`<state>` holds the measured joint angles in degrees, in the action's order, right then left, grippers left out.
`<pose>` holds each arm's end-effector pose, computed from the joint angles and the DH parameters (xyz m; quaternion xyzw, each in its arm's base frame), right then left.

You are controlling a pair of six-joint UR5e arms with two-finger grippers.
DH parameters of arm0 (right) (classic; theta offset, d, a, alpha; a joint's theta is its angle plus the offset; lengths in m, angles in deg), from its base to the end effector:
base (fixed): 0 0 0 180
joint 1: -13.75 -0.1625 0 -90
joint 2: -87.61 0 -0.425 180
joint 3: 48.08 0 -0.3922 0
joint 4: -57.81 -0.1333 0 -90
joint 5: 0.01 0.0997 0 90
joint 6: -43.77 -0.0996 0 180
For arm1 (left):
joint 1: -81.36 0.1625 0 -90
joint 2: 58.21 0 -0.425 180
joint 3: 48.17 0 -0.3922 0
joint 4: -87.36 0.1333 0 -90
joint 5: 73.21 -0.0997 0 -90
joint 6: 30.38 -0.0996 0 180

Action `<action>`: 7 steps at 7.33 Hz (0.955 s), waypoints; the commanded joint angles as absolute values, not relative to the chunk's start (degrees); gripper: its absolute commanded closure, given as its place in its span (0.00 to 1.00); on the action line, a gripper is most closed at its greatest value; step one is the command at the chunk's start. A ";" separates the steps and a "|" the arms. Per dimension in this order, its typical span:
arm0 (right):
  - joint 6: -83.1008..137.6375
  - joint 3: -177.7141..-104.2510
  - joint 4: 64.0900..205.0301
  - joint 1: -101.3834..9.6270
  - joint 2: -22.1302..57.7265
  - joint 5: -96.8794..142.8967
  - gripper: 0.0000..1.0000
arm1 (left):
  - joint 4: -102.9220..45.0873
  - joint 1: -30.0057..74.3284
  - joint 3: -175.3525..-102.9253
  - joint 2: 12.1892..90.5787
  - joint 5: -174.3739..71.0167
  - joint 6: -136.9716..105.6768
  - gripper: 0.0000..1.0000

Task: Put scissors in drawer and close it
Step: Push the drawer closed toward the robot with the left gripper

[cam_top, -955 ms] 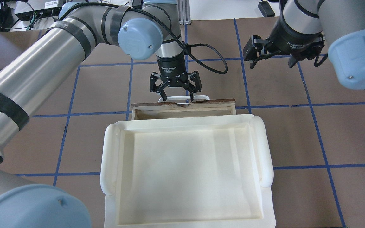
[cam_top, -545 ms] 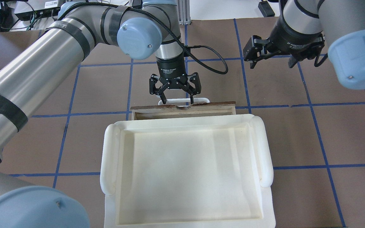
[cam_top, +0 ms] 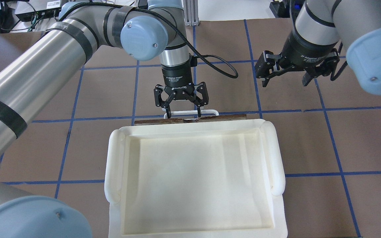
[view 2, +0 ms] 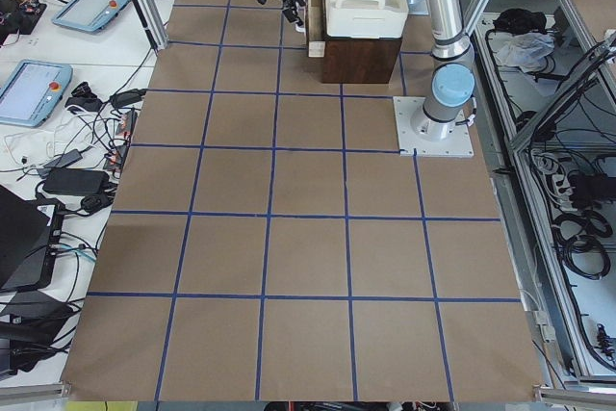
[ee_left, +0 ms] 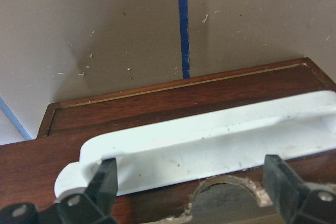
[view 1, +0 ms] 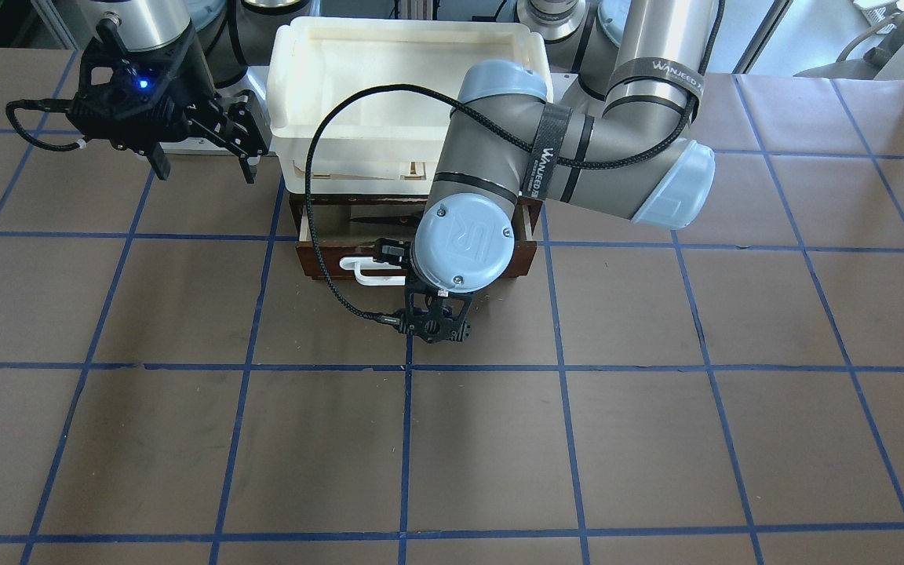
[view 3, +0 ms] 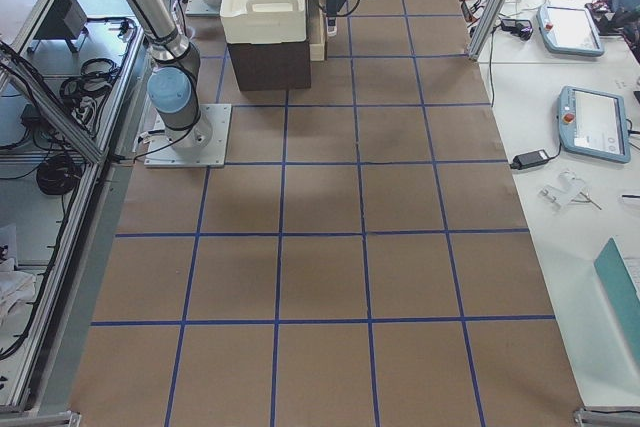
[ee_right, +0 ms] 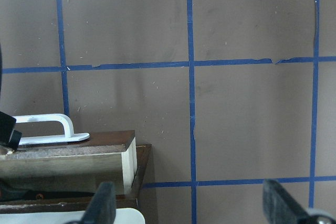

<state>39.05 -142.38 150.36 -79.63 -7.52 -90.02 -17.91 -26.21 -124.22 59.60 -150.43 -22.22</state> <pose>0.1601 -0.4509 0.4979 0.0117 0.9995 -0.0294 0.0020 -0.3349 -0.5431 0.3111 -0.0510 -0.9609 -0.2676 0.0494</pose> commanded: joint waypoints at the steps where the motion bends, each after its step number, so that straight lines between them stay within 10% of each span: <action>1: 39.02 -142.38 150.36 -79.67 -7.58 -89.93 0.00 | -20.65 -26.22 -124.28 59.65 -149.77 -21.51 0.00; 7: 39.02 -142.38 150.36 -79.67 -7.49 -89.66 0.00 | -20.83 -26.22 -127.18 59.65 -146.43 -17.28 0.00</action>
